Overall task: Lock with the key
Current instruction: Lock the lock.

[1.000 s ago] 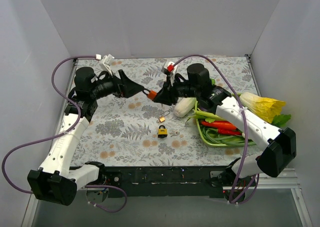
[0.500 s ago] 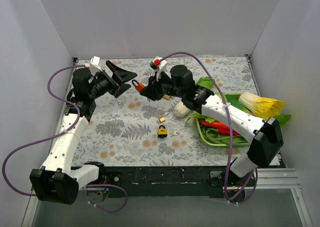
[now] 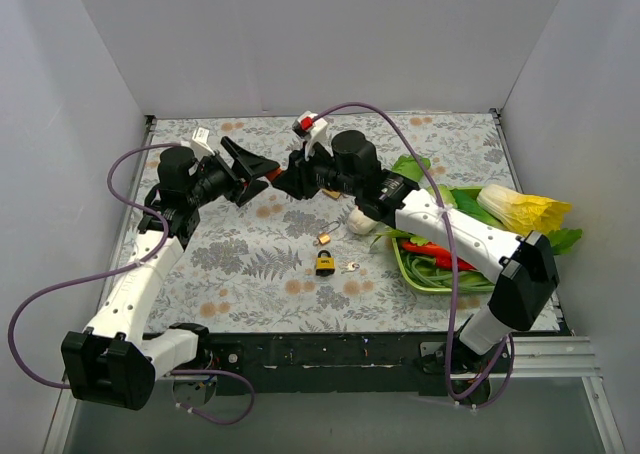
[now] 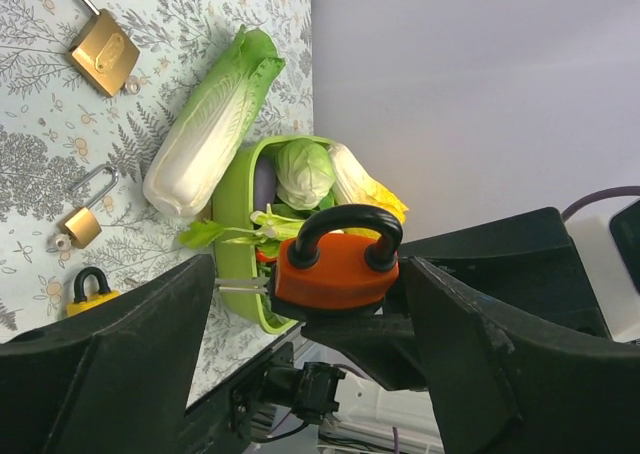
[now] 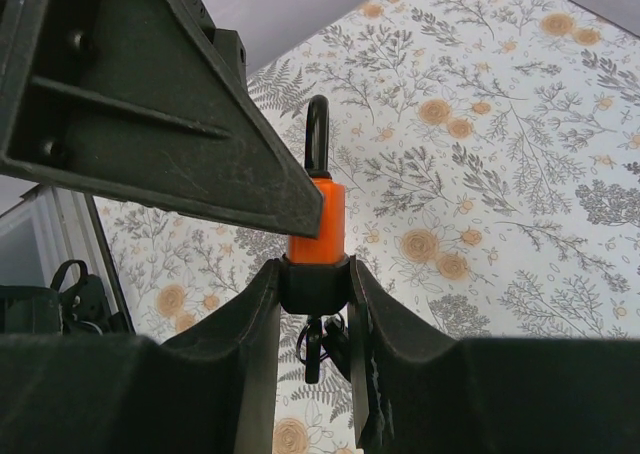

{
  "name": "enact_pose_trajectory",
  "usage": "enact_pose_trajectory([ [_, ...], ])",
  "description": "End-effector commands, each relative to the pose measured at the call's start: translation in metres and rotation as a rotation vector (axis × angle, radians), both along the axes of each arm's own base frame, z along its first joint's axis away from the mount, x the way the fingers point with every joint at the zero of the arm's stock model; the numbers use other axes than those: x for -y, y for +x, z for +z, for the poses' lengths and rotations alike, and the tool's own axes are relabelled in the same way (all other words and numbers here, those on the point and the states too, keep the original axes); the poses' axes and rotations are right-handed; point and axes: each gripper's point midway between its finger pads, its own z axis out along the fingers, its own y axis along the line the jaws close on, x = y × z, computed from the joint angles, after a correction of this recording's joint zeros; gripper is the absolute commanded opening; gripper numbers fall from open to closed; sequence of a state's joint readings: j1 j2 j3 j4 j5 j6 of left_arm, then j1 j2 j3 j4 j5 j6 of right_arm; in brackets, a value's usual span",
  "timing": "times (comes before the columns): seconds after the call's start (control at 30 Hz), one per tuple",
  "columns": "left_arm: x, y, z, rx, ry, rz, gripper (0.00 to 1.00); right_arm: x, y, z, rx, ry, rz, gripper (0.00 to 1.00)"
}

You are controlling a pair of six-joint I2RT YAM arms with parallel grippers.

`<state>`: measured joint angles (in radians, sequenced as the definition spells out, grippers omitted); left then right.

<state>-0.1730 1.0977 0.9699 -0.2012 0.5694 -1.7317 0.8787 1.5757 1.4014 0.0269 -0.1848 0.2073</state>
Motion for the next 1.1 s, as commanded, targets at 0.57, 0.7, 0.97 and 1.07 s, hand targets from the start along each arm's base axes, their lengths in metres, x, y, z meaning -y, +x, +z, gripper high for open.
enact_pose_trajectory([
  [0.57,-0.005,0.0,0.007,0.042,-0.017,0.066,0.48,-0.019,-0.003,0.042,0.009,0.145,0.023,0.01],
  [0.7,-0.005,0.002,0.005,0.022,-0.029,0.073,0.59,-0.02,-0.003,0.041,-0.001,0.149,0.021,0.01],
  [0.97,-0.004,0.003,0.007,0.031,-0.024,0.069,0.48,-0.022,-0.007,0.037,-0.017,0.15,0.041,0.01],
  [1.07,-0.003,0.002,0.005,0.02,-0.033,0.064,0.45,-0.023,-0.008,0.034,-0.028,0.149,0.046,0.01],
])
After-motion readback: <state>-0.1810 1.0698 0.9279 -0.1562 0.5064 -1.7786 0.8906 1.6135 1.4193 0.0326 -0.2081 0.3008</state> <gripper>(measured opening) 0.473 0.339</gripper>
